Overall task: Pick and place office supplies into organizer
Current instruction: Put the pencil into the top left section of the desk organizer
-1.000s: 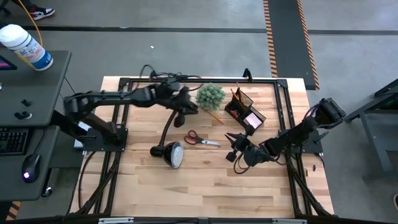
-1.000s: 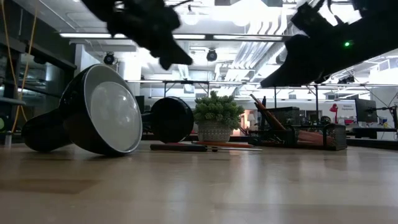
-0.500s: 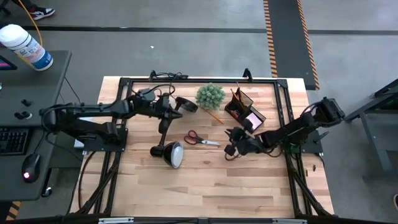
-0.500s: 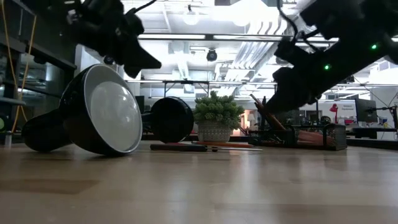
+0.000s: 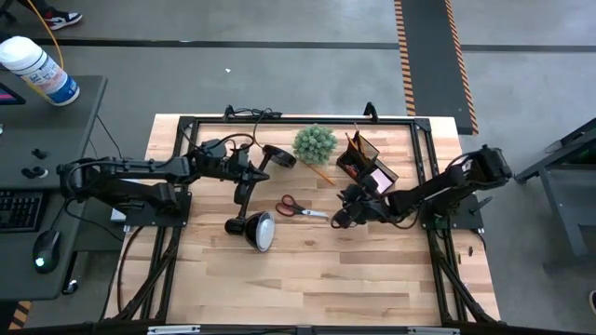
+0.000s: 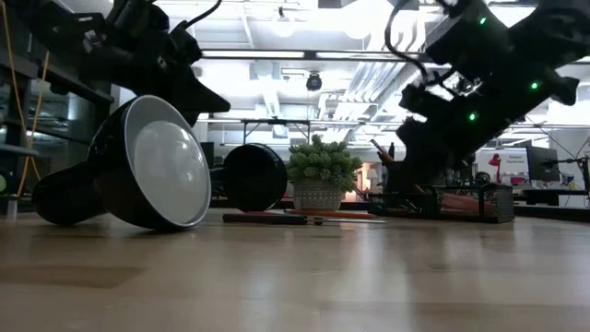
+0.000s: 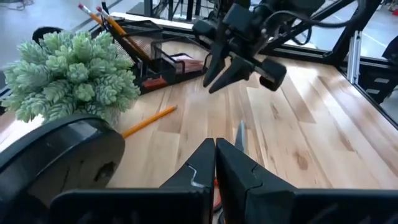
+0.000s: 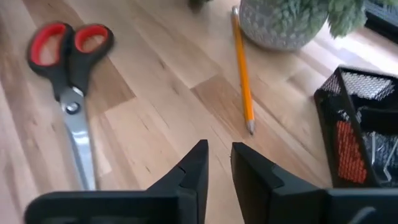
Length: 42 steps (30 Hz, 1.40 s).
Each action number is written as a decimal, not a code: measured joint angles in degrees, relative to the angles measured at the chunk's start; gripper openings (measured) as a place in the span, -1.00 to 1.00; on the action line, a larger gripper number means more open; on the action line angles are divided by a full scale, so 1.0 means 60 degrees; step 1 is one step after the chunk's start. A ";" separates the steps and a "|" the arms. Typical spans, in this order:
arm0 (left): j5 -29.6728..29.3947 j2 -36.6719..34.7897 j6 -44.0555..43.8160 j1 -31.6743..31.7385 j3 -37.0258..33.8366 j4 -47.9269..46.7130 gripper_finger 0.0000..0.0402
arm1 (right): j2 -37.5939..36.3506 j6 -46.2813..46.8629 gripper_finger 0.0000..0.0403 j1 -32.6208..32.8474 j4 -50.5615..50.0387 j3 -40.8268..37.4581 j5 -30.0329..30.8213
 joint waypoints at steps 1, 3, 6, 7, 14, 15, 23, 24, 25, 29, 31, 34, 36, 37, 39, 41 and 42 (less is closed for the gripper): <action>0.0000 0.0000 0.0007 0.0000 -0.0037 0.0044 -0.99 | 0.0116 0.0000 -0.66 -0.0060 0.0067 -0.0004 -0.0039; 0.0000 0.0004 0.0013 0.0000 -0.0064 0.0037 -0.99 | 0.0387 -0.0006 -0.59 -0.0174 0.0243 -0.0004 -0.0054; 0.0000 0.0004 0.0016 0.0000 -0.0065 0.0044 -0.99 | 0.0848 -0.0097 -0.49 -0.0339 0.0622 -0.0004 0.0056; 0.0000 0.0004 0.0013 0.0000 -0.0064 0.0051 -0.99 | 0.0982 -0.0138 -0.46 -0.0405 0.0726 -0.0004 0.0091; 0.0000 0.0004 0.0122 0.0000 -0.0065 0.0044 -0.99 | 0.1791 -0.0294 -0.38 -0.0929 0.1426 -0.0011 0.0098; 0.0000 0.0004 0.0122 0.0000 -0.0062 0.0043 -0.99 | 0.1875 -0.0297 -0.38 -0.1030 0.1605 -0.0011 0.0006; 0.0012 0.0007 0.0122 0.0000 -0.0064 0.0010 -0.98 | 0.2348 -0.0534 -0.37 -0.1656 0.2768 0.0006 -0.0626; 0.0015 0.0007 0.0122 0.0000 -0.0065 0.0003 -0.99 | 0.2348 -0.0538 -0.37 -0.1706 0.2764 0.0004 -0.0644; 0.0015 0.0007 0.0122 0.0000 -0.0062 0.0003 -0.99 | 0.2348 -0.0544 -0.37 -0.1749 0.2759 0.0004 -0.0674; 0.0018 0.0011 0.0122 0.0000 -0.0065 -0.0004 -0.99 | 0.2348 -0.0616 -0.37 -0.1916 0.2761 0.0018 -0.0838; 0.0018 0.0011 0.0121 0.0000 -0.0065 -0.0005 -0.99 | 0.2348 -0.0612 -0.37 -0.1982 0.2744 0.0018 -0.0881; 0.0020 0.0011 0.0118 0.0000 -0.0065 -0.0007 -0.99 | 0.2348 -0.0594 -0.37 -0.2017 0.2760 0.0018 -0.0979; 0.0020 0.0011 0.0118 0.0000 -0.0064 -0.0007 -0.99 | 0.2348 -0.0493 -0.37 -0.2002 0.2757 0.0018 -0.1010; 0.0022 0.0011 0.0117 0.0000 -0.0063 -0.0007 -0.99 | 0.2348 -0.0443 -0.37 -0.1980 0.2757 0.0020 -0.1014; 0.0022 0.0011 0.0118 0.0000 -0.0065 -0.0007 -0.99 | 0.2356 -0.0388 -0.37 -0.1911 0.2778 0.0021 -0.0964; 0.0022 0.0011 0.0115 0.0000 -0.0062 -0.0007 -0.99 | 0.2366 -0.0241 -0.37 -0.1793 0.2847 0.0018 -0.0828; 0.0022 0.0011 0.0118 0.0000 -0.0065 -0.0007 -0.99 | 0.2367 -0.0135 -0.37 -0.1729 0.2866 0.0004 -0.0800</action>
